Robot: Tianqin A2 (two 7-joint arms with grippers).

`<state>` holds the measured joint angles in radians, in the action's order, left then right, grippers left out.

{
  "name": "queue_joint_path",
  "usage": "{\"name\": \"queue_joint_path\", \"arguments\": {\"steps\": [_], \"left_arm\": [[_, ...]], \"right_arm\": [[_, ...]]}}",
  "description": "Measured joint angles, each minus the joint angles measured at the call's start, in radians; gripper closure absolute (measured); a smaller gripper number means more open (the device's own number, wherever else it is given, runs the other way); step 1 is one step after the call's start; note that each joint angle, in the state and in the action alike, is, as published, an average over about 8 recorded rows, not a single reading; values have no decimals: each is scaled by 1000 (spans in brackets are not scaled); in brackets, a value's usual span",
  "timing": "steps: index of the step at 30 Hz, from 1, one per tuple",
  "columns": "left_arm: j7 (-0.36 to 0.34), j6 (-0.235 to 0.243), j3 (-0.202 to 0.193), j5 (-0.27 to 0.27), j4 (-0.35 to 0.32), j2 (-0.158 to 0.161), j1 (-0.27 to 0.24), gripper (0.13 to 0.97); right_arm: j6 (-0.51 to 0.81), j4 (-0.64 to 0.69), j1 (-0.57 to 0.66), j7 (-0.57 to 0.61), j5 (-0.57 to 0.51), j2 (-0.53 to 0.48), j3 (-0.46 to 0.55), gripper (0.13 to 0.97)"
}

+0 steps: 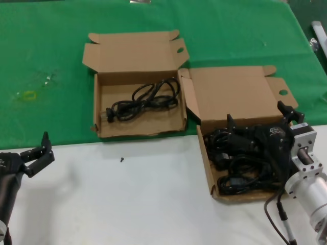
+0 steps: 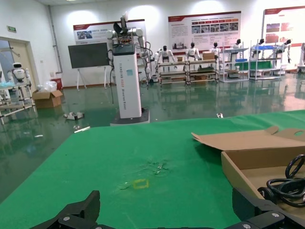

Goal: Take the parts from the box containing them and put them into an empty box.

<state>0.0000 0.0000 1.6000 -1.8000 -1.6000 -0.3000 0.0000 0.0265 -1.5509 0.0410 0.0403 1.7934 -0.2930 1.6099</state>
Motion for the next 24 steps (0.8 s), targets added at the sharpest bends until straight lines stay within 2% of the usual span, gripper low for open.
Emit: {"name": "queue_joint_path", "arguments": {"steps": [24], "left_arm": [[0,0,0,0,0,0,0,132]], "right_arm": [[0,0,0,0,0,0,0,129]]}}
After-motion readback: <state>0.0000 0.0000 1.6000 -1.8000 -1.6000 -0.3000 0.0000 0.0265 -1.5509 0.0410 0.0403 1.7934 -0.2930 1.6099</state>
